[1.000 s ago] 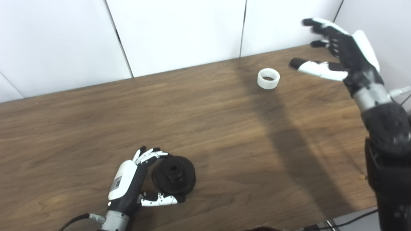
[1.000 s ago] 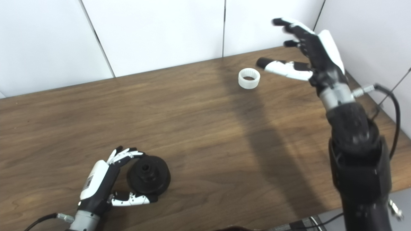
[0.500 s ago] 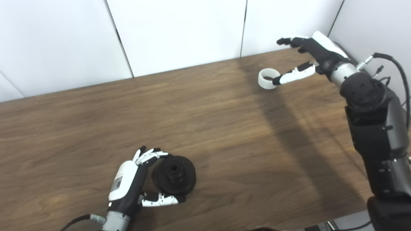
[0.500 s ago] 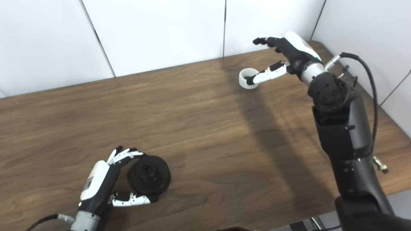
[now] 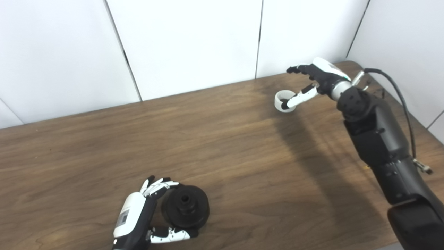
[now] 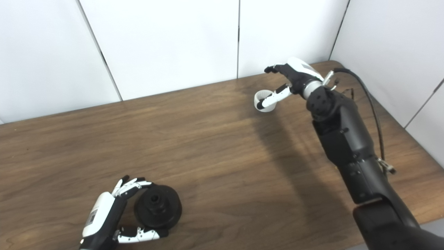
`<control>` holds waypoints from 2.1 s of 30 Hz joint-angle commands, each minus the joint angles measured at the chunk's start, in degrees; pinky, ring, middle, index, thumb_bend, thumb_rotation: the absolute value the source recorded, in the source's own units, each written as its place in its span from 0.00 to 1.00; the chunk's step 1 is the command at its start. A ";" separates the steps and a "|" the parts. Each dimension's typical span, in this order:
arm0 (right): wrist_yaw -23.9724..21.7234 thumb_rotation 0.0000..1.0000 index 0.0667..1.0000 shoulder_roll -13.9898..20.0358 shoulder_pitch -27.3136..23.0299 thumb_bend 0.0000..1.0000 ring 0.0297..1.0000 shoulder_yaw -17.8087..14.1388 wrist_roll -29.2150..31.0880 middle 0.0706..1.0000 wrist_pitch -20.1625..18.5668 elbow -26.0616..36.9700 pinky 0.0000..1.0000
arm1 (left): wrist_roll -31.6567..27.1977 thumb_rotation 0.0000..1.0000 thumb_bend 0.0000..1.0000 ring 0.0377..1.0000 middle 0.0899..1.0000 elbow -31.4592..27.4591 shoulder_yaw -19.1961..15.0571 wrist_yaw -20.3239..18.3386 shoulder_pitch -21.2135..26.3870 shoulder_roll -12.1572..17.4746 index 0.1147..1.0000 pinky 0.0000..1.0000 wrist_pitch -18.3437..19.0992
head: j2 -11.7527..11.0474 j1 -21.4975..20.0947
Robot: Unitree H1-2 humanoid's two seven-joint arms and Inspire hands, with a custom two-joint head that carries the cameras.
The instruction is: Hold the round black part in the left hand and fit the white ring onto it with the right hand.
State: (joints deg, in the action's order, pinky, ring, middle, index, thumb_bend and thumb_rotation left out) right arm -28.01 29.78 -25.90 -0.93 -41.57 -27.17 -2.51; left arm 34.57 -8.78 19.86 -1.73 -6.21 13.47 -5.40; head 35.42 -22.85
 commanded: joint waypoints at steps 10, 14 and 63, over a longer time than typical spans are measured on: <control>3.27 0.28 0.86 0.94 -6.45 1.00 0.97 3.79 -0.65 0.92 0.31 -6.41 1.00 | 3.01 0.05 0.52 0.86 0.76 2.51 0.81 -1.29 -1.84 1.40 0.42 1.00 1.41 | -0.27 0.08; 2.96 0.27 0.87 0.93 -7.28 1.00 0.99 4.86 -1.66 0.93 0.28 -8.30 1.00 | 3.05 0.05 0.52 0.85 0.76 2.51 0.92 -0.92 -1.93 1.39 0.42 1.00 1.28 | -0.30 0.16; 8.90 0.18 0.70 3.32 -6.23 0.83 0.94 9.10 -0.55 0.85 0.65 -11.89 1.00 | 3.77 0.05 0.52 0.85 0.75 -1.13 0.95 -2.49 -2.20 0.61 0.42 1.00 3.88 | 0.61 0.47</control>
State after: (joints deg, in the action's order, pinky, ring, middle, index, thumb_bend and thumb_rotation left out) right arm -21.16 30.86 -29.56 8.62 -41.95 -27.14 -15.80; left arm 36.57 -10.68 20.31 -1.95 -6.97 13.29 -3.55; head 35.95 -22.32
